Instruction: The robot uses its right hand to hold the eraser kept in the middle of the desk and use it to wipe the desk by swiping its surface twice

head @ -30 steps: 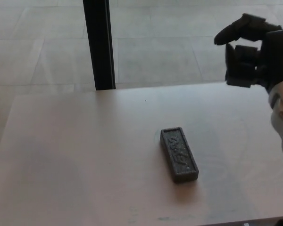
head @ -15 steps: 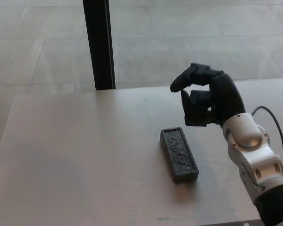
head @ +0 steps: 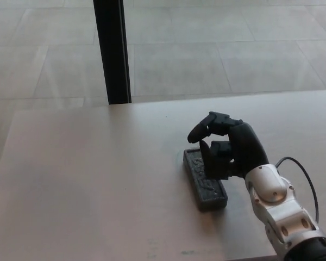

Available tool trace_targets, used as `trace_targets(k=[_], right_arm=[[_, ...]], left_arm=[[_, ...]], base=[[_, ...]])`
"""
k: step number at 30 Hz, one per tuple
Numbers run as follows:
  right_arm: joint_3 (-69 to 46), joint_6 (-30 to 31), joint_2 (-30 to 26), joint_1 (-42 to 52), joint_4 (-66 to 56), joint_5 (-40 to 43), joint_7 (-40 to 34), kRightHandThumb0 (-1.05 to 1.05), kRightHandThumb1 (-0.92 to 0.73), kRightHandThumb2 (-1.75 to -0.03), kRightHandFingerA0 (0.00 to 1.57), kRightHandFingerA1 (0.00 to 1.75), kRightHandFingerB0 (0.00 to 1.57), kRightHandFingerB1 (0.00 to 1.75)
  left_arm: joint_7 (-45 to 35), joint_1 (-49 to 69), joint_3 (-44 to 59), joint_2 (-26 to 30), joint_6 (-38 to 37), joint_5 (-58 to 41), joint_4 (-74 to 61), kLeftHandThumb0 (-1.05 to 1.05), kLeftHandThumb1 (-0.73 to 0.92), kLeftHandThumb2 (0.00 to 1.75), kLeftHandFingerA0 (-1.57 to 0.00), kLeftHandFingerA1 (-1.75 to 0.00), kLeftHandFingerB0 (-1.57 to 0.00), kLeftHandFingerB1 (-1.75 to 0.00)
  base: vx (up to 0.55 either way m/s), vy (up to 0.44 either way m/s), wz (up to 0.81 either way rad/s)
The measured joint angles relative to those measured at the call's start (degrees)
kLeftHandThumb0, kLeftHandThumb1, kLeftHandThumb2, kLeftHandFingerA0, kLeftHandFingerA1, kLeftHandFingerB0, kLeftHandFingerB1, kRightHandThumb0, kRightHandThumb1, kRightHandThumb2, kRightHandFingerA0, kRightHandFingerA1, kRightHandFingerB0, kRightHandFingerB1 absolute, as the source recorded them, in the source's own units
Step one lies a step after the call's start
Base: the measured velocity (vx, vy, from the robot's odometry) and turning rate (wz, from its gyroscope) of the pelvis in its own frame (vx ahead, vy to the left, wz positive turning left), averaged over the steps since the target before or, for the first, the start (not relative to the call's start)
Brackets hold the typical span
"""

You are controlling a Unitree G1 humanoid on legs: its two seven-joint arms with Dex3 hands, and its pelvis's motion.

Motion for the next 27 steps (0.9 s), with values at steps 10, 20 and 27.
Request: trace_targets(k=[10, 20, 27], right_arm=[[0.3, -1.0, 0.6, 2.6, 1.7, -1.8, -0.9, -0.23, -0.62, -0.95, 0.86, 1.75, 0.7, 1.72], [6.3, -4.6, -1.1, 1.9, 3.9, -6.3, -1.4, -0.22, -0.46, -1.31, 0.92, 1.75, 0.8, 1.62], [13.2, -7.5, -4.8, 0.4, 4.9, -11.6, -2.3, -0.26, -0.5, -1.23, 0.88, 1.75, 0.77, 1.6]], left_arm=[[0.1, -0.8, -0.3, 0.0, 0.2, -0.4, 0.3, -0.5, 0.91, 0.66, -0.53, -0.94, -0.42, -0.7], [0.2, -2.2, -1.5, 0.7, 0.2, -0.4, 1.9, -0.49, 0.72, 1.13, -0.62, -0.83, -0.39, -0.67], [0.3, -2.6, -2.4, 1.2, 0.2, -0.4, 2.4, -0.54, 0.91, 0.66, -0.5, -0.96, -0.41, -0.68]], base=[[0.0, 0.0, 0.0], [0.0, 0.0, 0.0], [0.0, 0.0, 0.0]])
